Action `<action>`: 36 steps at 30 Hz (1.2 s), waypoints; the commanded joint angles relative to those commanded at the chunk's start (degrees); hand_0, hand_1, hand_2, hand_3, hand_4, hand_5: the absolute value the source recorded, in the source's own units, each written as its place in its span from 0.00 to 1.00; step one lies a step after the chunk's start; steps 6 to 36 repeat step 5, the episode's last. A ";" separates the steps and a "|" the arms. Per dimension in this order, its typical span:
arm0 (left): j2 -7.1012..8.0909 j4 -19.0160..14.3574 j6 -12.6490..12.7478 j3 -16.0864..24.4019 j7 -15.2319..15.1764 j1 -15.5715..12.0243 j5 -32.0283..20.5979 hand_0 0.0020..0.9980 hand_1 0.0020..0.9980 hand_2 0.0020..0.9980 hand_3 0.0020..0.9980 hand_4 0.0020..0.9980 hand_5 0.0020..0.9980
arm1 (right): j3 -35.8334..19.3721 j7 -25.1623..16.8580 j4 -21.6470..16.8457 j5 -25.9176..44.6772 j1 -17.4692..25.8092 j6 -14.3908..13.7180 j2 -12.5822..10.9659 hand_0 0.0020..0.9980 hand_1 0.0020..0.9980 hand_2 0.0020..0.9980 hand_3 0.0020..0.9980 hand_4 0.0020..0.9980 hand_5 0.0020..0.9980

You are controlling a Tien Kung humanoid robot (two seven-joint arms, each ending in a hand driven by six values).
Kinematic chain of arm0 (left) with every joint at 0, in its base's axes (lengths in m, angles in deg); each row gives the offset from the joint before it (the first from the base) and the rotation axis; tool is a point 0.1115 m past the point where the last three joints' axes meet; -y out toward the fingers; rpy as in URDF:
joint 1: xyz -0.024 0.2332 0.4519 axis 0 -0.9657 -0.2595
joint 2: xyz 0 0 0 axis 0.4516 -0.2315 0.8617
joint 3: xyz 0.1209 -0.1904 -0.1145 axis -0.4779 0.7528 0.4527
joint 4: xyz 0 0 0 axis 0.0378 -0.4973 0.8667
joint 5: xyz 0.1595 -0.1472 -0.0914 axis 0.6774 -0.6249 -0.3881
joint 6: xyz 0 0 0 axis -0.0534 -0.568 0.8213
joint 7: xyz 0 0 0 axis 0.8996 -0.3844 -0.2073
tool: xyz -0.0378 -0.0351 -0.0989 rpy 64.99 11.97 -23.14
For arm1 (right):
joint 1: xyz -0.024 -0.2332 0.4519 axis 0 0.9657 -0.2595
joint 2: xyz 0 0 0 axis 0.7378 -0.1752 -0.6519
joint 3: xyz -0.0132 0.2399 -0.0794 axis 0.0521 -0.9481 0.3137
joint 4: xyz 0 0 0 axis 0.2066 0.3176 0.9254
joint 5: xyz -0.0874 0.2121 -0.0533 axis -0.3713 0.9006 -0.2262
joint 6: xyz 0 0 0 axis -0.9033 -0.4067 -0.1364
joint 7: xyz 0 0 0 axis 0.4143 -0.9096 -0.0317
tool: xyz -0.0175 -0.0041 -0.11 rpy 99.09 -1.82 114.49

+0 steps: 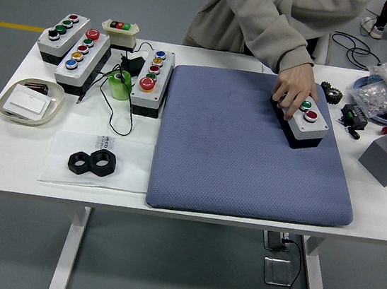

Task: Pick up the button,place it on the desk,press the button,press the button

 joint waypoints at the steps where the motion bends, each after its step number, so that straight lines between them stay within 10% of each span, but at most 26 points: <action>1: -0.01 0.00 0.00 0.04 0.03 -0.02 0.09 0.75 0.78 0.86 0.77 0.55 1.00 | 0.11 0.55 0.07 -1.25 -0.05 0.14 0.05 0.93 0.83 0.90 0.91 0.64 0.17; 36: -0.03 -0.01 0.00 0.13 0.08 -0.09 0.24 0.75 0.78 0.86 0.77 0.55 1.00 | 0.50 1.57 0.18 -3.69 -0.14 0.72 0.21 0.93 0.83 0.90 0.91 0.64 0.17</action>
